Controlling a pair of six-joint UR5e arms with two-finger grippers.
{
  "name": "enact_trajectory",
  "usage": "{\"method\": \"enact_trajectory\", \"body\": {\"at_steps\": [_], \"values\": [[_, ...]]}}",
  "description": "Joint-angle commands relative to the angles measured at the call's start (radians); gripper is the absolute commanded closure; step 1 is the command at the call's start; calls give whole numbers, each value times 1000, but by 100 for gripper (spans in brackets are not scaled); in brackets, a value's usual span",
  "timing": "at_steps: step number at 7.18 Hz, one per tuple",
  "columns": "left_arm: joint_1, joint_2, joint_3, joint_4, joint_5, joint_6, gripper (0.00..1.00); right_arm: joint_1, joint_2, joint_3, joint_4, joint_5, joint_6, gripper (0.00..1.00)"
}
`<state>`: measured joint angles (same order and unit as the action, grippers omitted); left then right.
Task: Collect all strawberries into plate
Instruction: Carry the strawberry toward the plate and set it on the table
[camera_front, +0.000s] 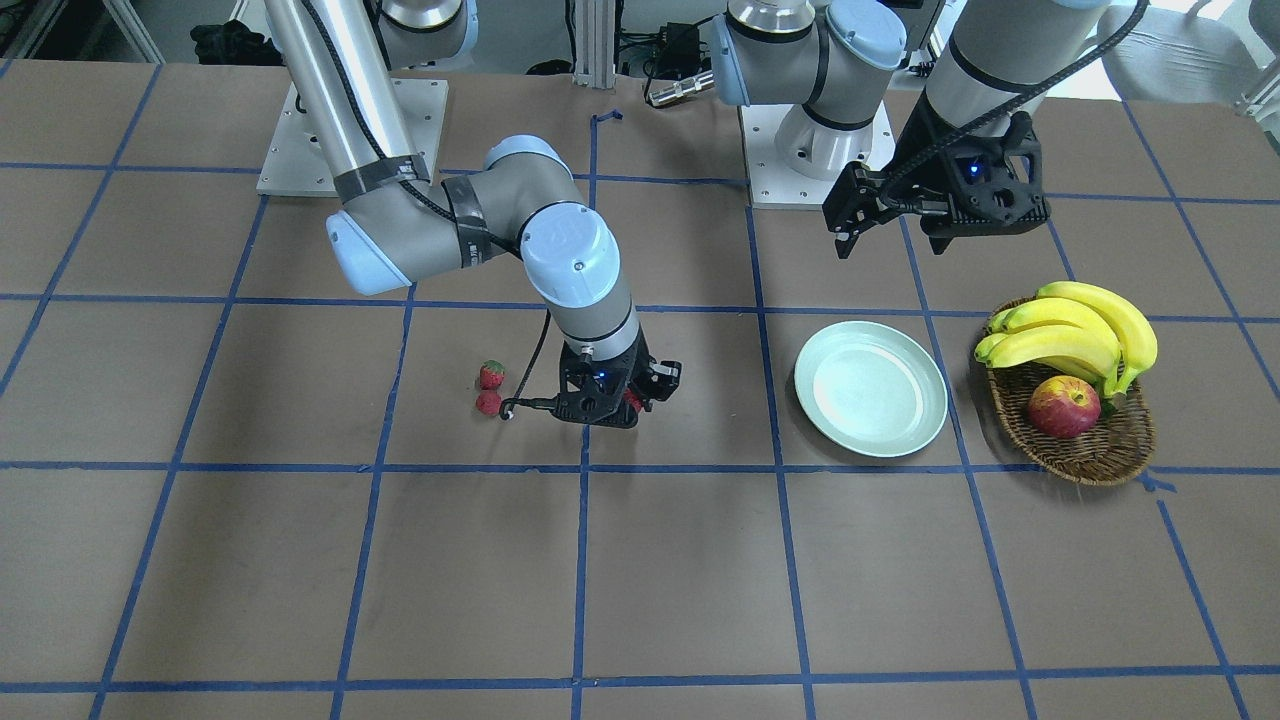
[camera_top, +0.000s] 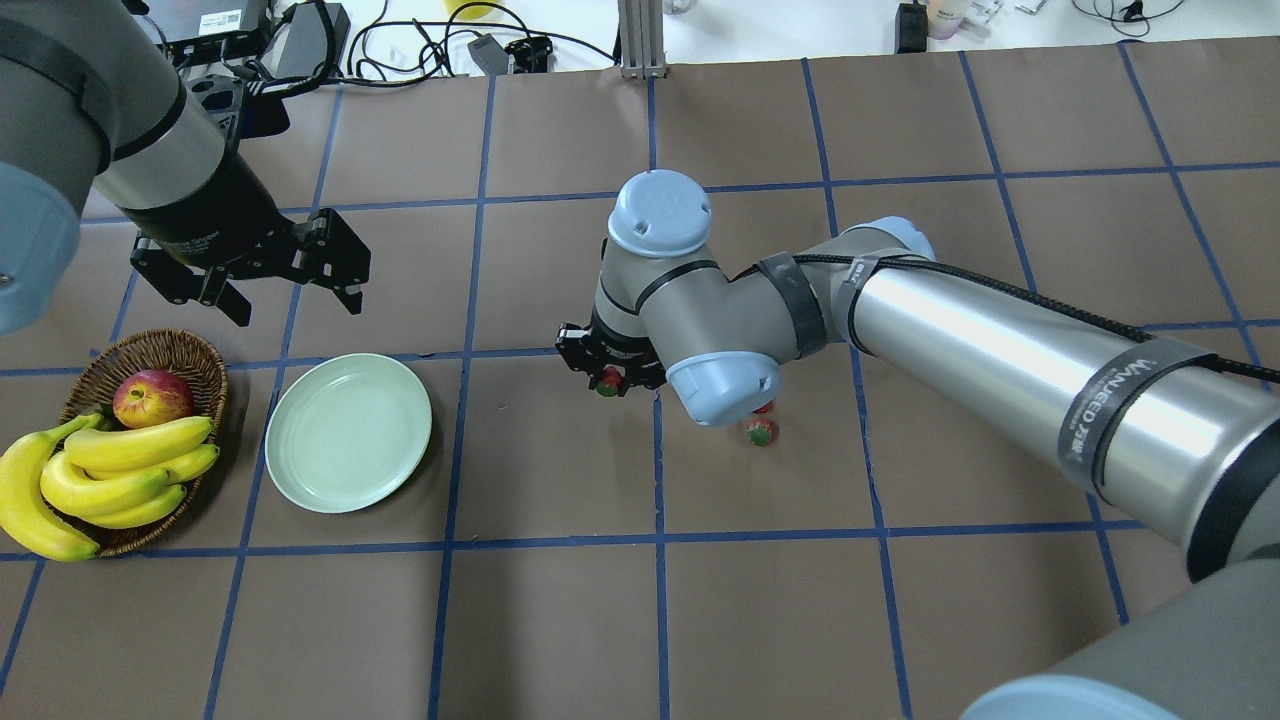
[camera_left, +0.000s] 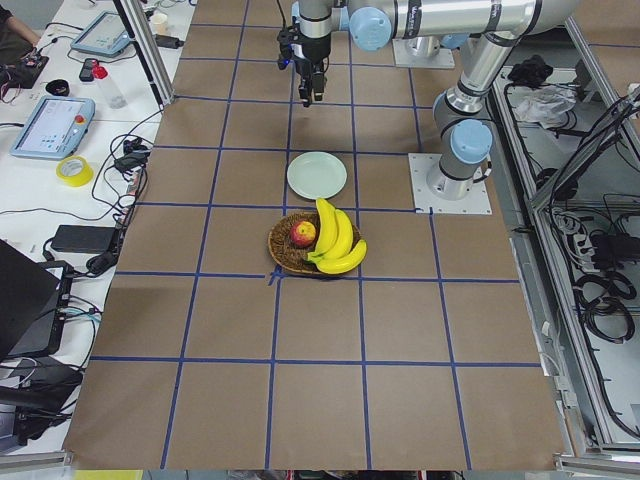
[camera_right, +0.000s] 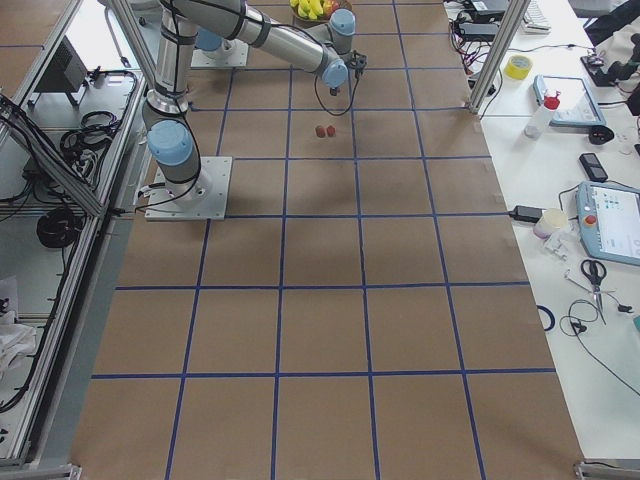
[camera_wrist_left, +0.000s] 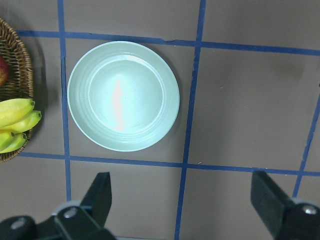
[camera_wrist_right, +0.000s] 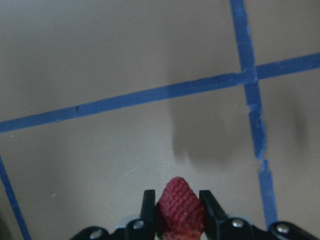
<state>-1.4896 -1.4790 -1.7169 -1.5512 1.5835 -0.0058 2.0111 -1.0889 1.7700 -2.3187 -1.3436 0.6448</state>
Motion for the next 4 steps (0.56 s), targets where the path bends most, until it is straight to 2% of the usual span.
{"method": "enact_trajectory", "body": {"at_steps": [1,2,3,4], "values": [[2,0,-1,-1,1,0,0,58,46,-1,-33,29,24,89],[2,-1,-1,-1,1,1,0,58,53,0,-34,37,22,64],[2,0,-1,-1,0,1,0,58,57,0,-34,29,22,14],[2,-1,-1,-1,1,0,0,58,54,-1,-34,35,22,0]]}}
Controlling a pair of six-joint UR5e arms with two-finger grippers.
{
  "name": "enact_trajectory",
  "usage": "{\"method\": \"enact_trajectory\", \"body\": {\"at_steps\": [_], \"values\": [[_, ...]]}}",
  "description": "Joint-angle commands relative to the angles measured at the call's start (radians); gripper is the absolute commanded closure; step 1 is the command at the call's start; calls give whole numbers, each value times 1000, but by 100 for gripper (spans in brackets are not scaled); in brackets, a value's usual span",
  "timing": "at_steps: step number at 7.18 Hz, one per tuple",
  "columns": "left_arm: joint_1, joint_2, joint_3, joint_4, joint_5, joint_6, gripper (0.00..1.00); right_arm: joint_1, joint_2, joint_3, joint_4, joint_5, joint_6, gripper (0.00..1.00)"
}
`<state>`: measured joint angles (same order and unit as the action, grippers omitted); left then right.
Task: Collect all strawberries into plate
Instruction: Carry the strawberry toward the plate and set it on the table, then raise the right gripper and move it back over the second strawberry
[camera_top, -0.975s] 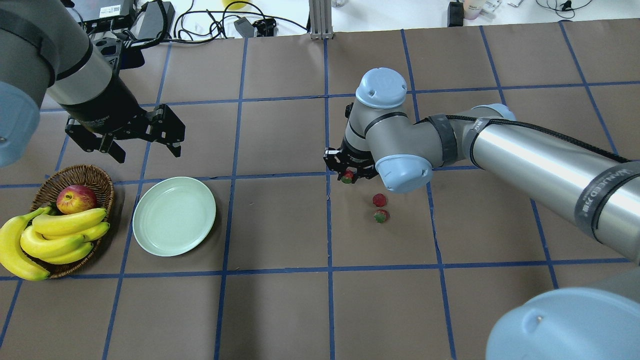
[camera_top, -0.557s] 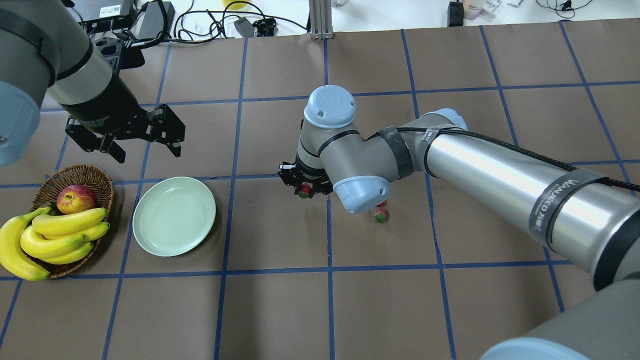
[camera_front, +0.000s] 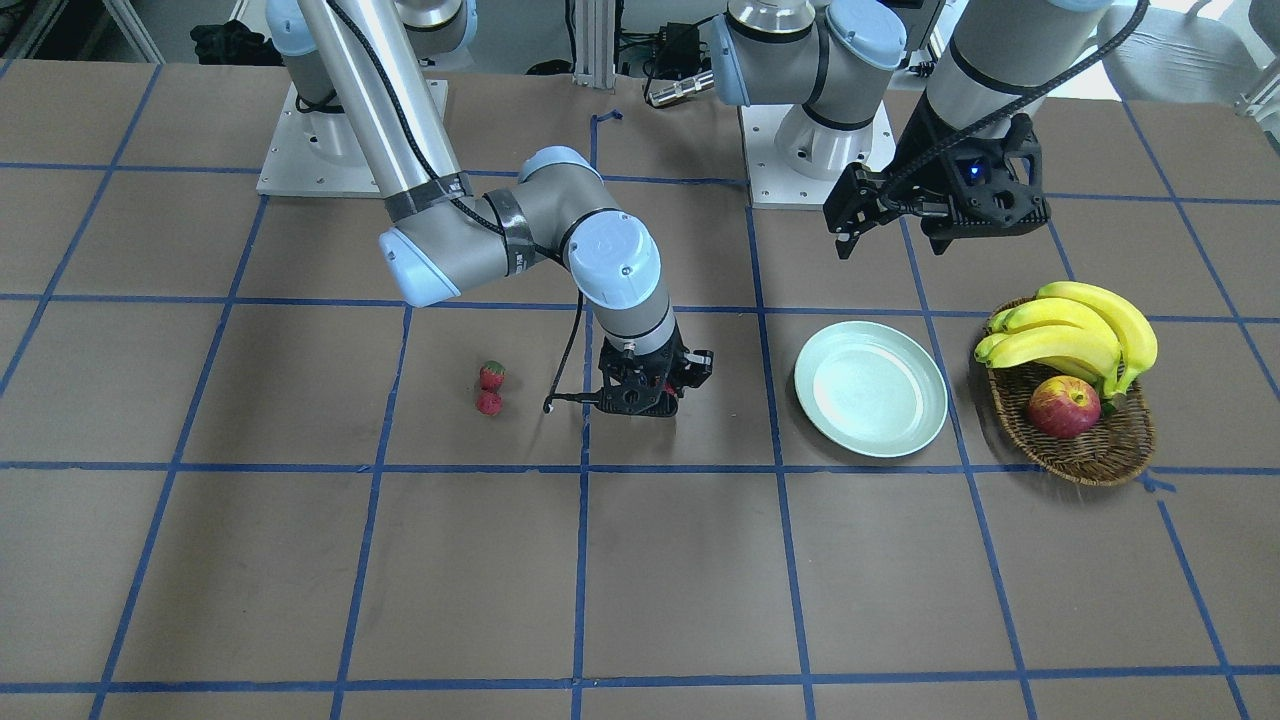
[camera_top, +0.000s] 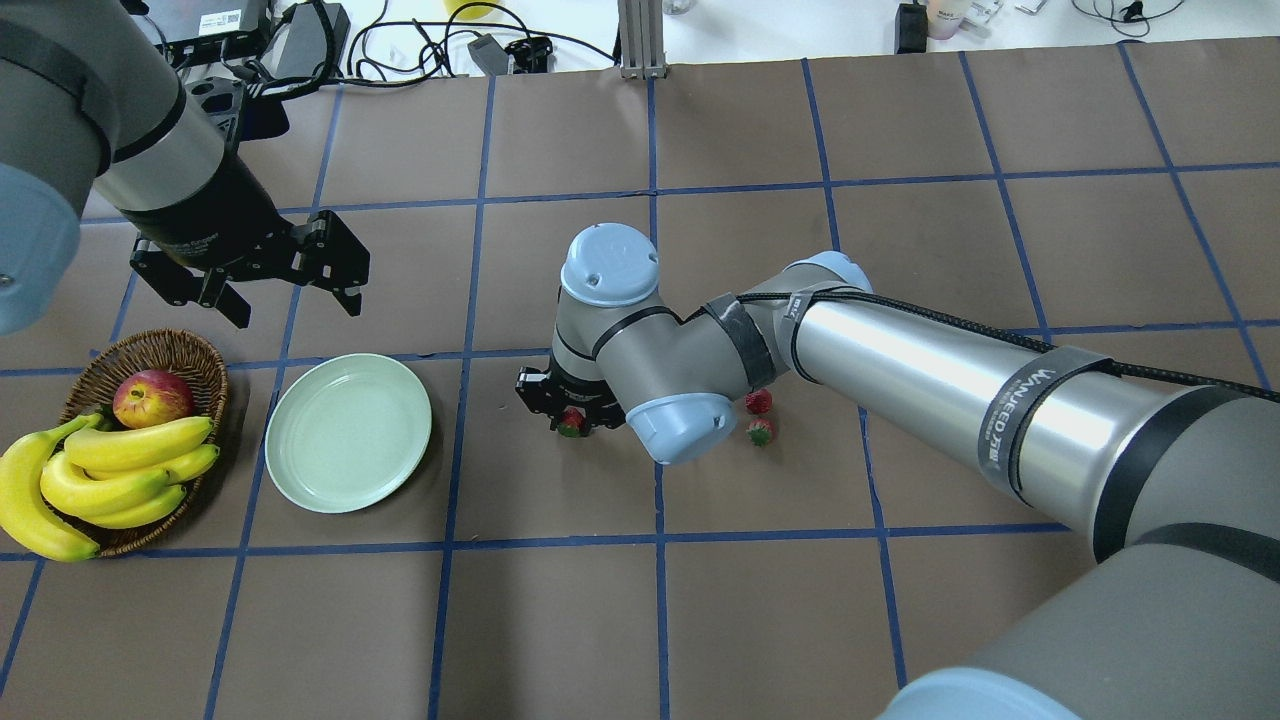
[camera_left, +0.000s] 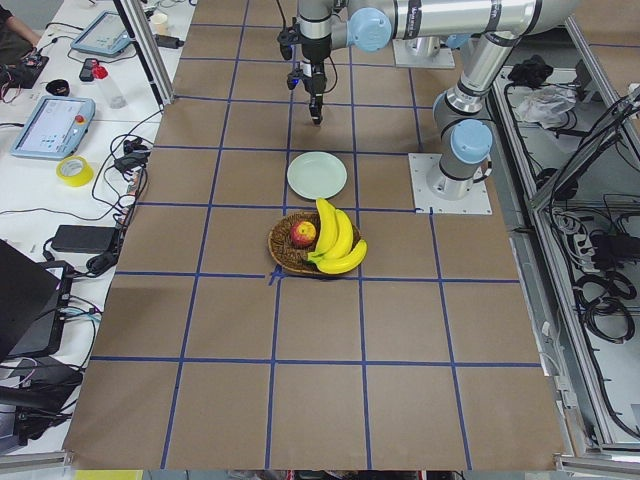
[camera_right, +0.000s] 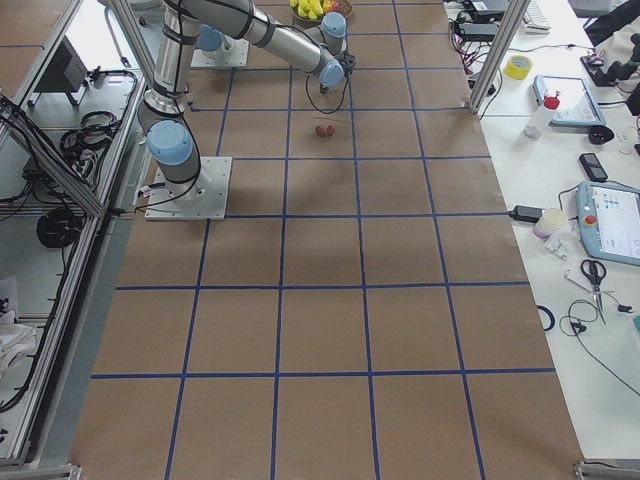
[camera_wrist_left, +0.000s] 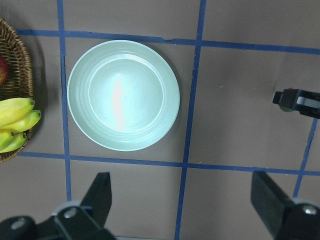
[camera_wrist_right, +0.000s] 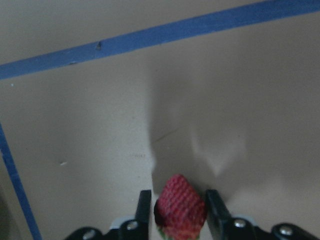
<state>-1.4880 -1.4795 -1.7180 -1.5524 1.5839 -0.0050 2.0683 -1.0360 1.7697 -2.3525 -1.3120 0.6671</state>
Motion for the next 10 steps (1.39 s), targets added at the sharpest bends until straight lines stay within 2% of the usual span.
{"method": "enact_trajectory", "body": {"at_steps": [1,3,4,5,6,8,10], "values": [[-1,1,0,0,1,-1,0,1,-6,-1,-1,-4,-1,0],[-6,2,1,3,1,0,0,-28,-56,2,15,-24,-30,0],[-5,4,2,6,-4,0,0,-101,-93,1,68,-48,-132,0],[-1,4,2,8,-1,0,0,-185,-134,5,149,-109,-273,0],[-1,7,6,8,-1,0,0,-236,-163,11,185,-125,-297,0],[0,7,1,9,-1,0,0,-270,-173,54,203,-238,-300,0],[0,7,0,9,-1,0,0,-271,-161,108,183,-260,-299,3]]}}
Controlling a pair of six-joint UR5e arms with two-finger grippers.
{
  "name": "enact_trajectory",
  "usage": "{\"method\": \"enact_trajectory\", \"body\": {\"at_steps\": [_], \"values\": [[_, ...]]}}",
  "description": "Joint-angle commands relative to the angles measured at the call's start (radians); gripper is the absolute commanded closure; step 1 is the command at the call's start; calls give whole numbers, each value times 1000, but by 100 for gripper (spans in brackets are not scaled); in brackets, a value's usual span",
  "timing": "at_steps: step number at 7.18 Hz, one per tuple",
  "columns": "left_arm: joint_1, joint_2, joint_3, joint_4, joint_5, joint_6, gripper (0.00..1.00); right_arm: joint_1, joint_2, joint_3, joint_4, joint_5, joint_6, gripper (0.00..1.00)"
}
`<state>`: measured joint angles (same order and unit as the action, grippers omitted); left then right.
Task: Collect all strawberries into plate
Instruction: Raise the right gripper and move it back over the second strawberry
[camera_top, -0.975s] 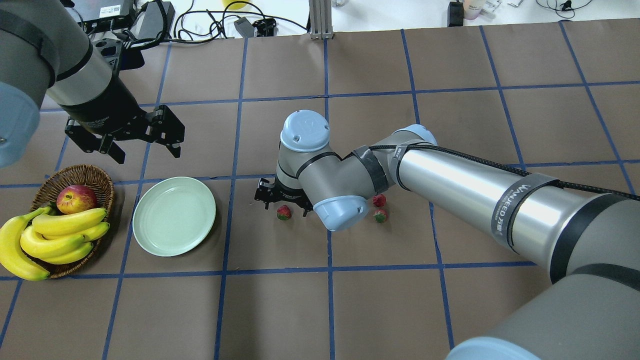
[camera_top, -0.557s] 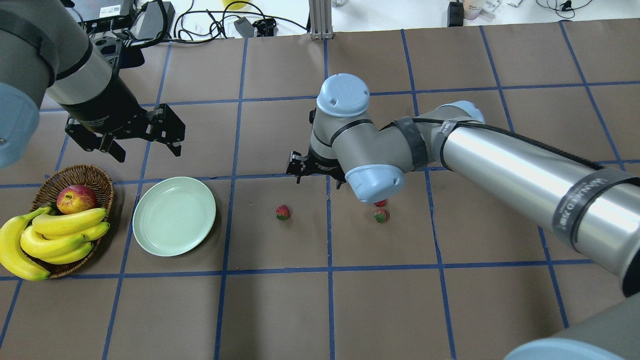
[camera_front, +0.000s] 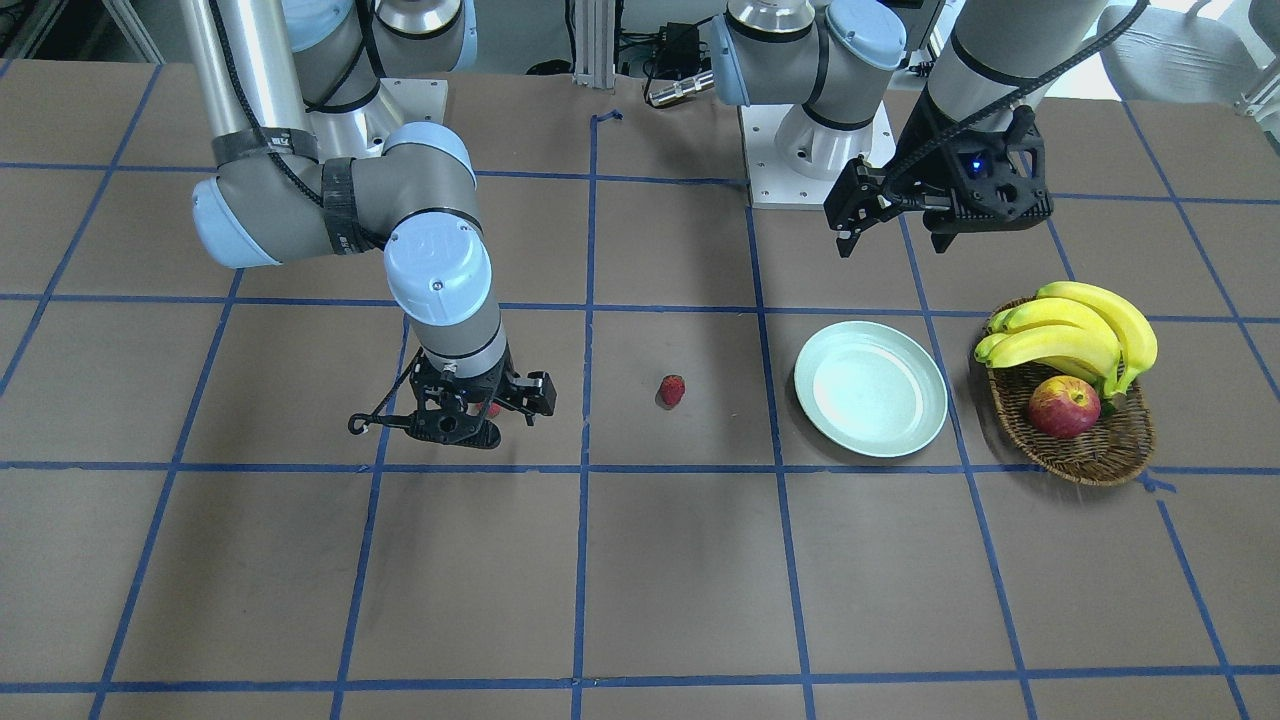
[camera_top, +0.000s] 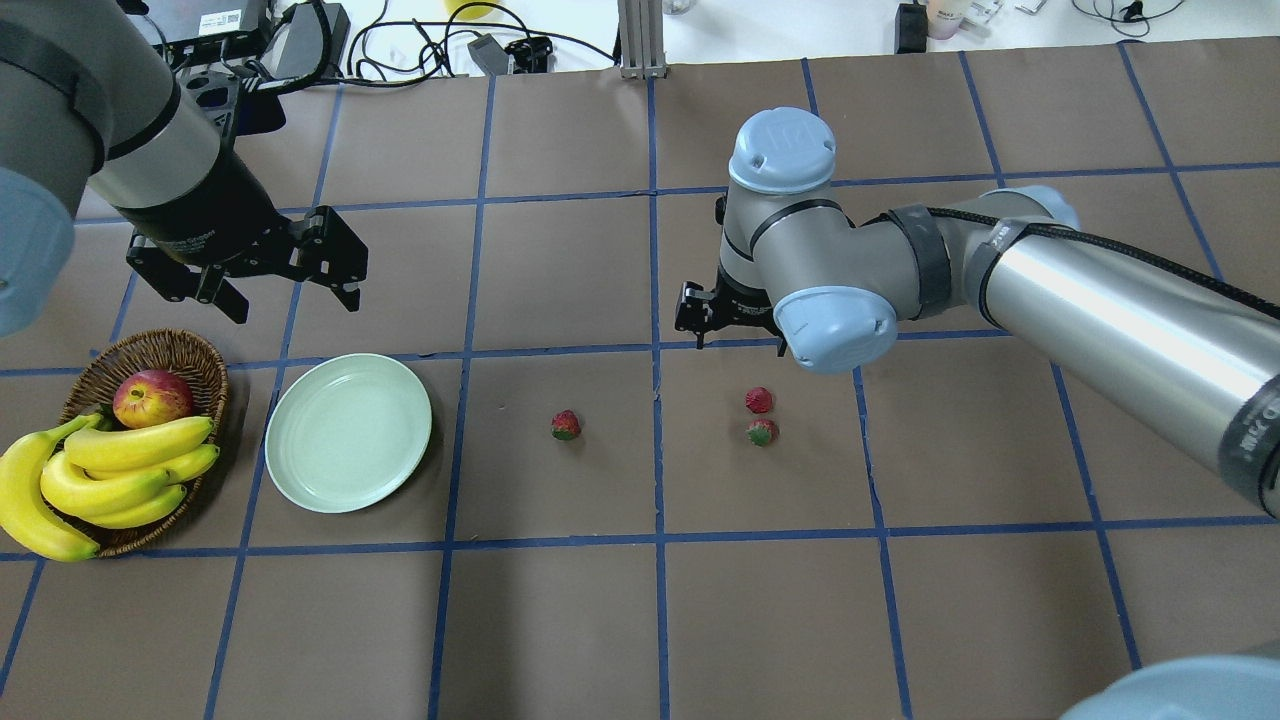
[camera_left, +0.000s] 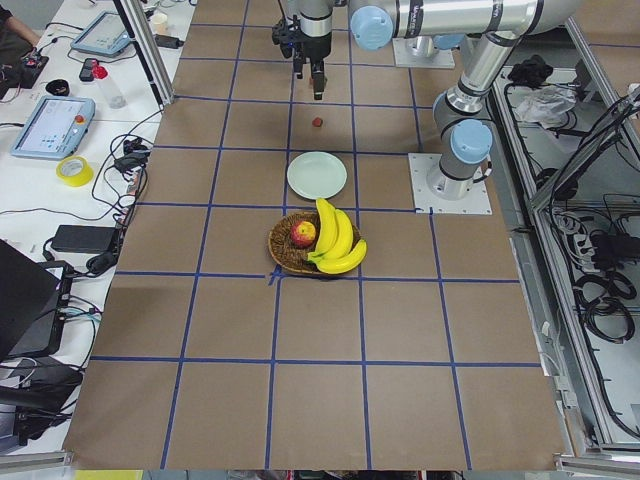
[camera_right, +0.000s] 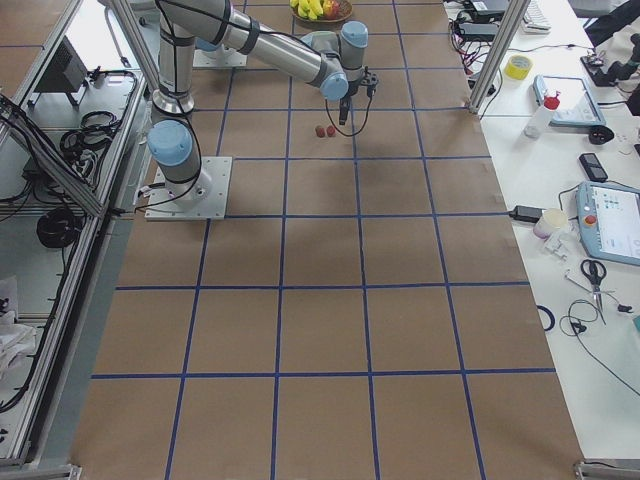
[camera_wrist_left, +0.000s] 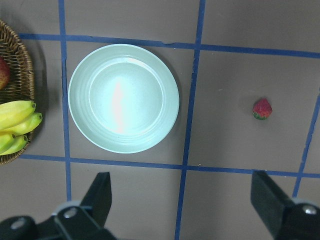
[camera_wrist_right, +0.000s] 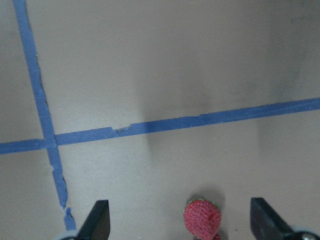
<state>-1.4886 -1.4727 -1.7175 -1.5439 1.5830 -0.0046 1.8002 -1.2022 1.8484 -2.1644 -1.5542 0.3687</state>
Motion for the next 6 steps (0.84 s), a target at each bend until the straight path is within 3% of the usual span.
{"method": "enact_trajectory", "body": {"at_steps": [1,4,6], "values": [[5,-9,-1,5,-3,0,0,-2,16,47,-5,-12,-1,4],[11,-21,-2,24,-4,1,0,-2,50,51,-8,-11,-4,16],[10,-20,-13,36,-1,0,0,-2,52,40,-5,-9,-4,57]]}}
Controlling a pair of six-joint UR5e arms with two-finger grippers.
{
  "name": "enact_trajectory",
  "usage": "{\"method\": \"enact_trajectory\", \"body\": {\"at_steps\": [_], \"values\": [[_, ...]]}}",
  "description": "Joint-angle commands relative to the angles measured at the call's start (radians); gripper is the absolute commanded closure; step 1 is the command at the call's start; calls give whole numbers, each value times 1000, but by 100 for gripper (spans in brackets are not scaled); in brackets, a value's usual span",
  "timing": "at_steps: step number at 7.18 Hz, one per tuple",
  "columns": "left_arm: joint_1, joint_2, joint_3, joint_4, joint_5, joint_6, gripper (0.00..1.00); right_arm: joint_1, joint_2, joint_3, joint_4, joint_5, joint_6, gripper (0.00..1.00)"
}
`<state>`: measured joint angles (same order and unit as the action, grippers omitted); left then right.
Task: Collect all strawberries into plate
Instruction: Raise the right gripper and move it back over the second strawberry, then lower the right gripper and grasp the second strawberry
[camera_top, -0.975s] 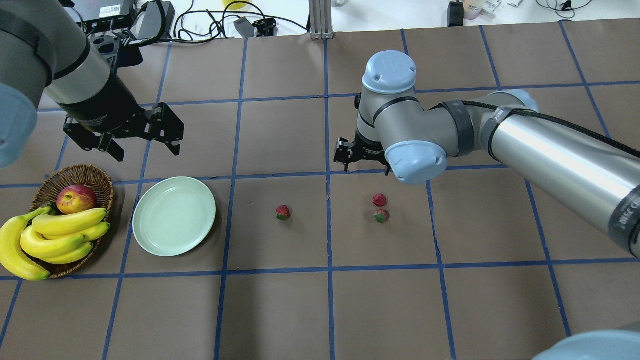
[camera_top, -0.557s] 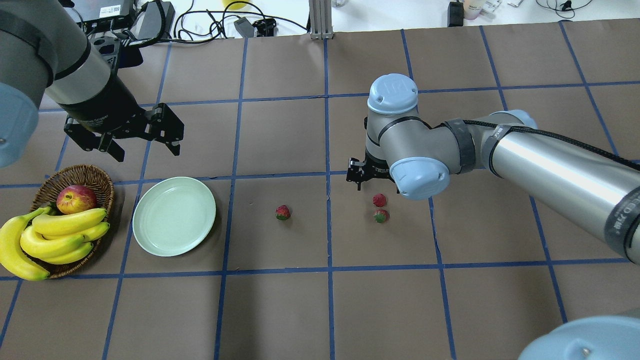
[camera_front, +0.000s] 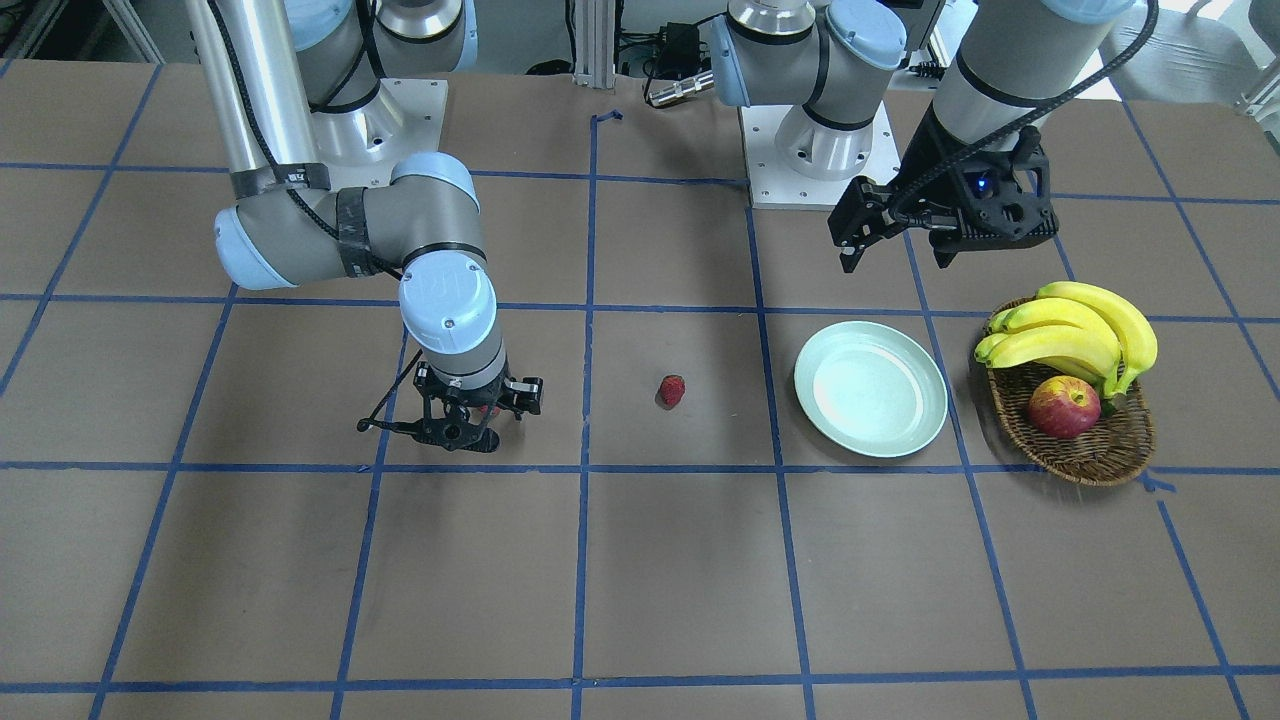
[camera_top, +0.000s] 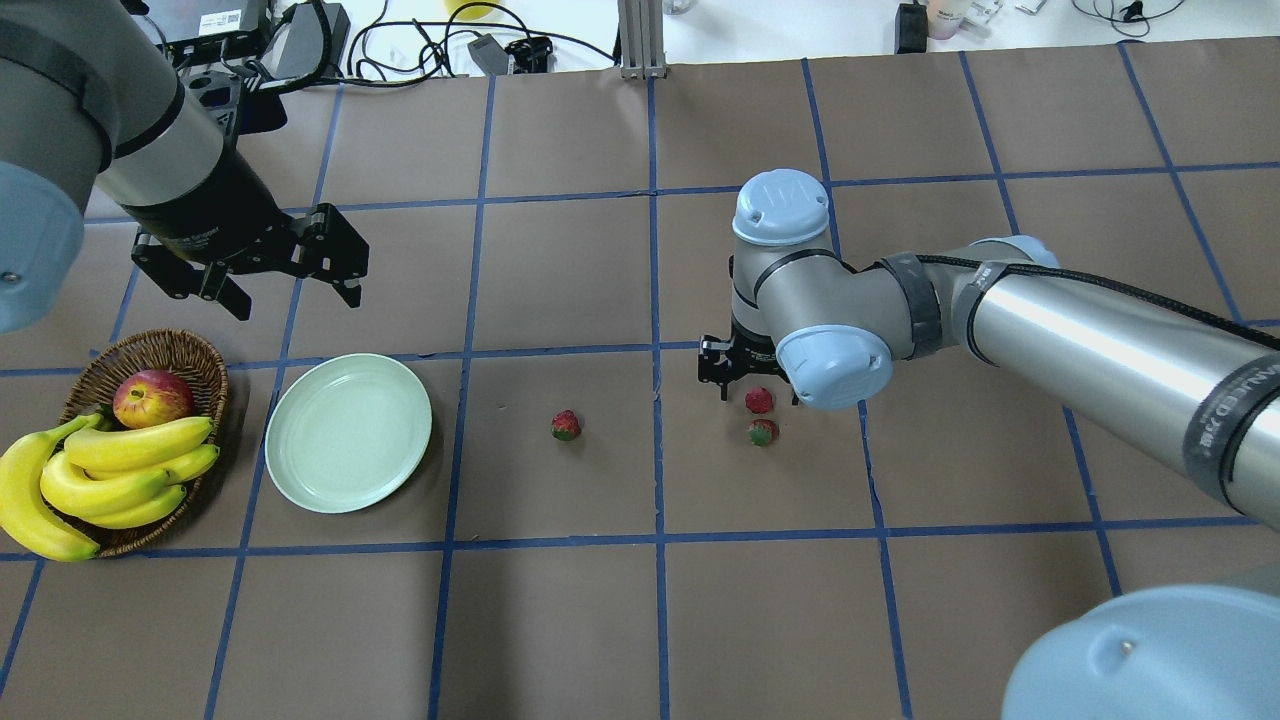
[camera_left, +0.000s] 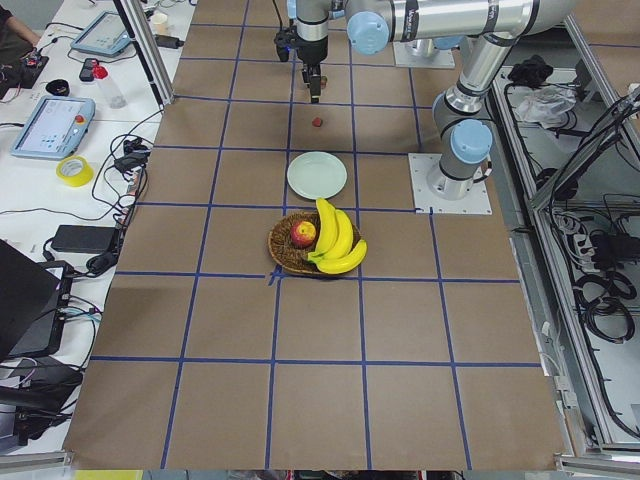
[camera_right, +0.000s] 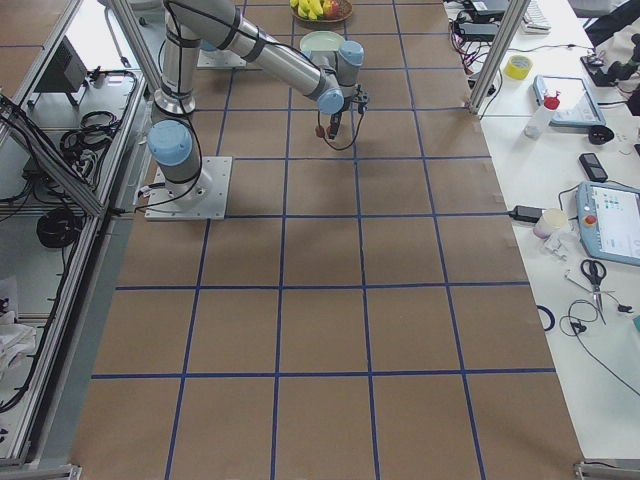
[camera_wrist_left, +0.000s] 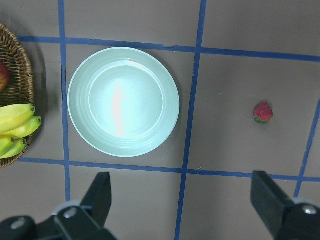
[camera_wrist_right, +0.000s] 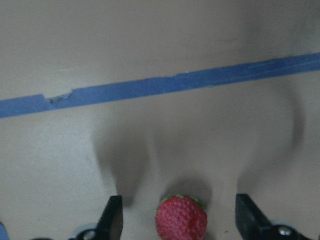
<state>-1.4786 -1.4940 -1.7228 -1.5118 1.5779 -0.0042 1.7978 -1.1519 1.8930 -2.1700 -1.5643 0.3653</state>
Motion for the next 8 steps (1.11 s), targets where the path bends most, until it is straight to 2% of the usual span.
{"method": "enact_trajectory", "body": {"at_steps": [1,2,4,5,7,8], "values": [[4,-2,-6,5,2,1,0,0,1,-6,1,1,0,72],[3,-5,-7,7,1,1,0,0,0,-8,3,1,-2,75],[6,1,-6,5,5,1,0,0,-6,-50,9,6,15,75],[6,-3,-7,24,4,1,0,1,-11,-81,9,100,46,75],[4,-3,-7,33,5,1,0,58,-5,-123,9,189,137,75],[7,-5,-7,38,2,3,0,86,14,-126,0,273,153,76]]}}
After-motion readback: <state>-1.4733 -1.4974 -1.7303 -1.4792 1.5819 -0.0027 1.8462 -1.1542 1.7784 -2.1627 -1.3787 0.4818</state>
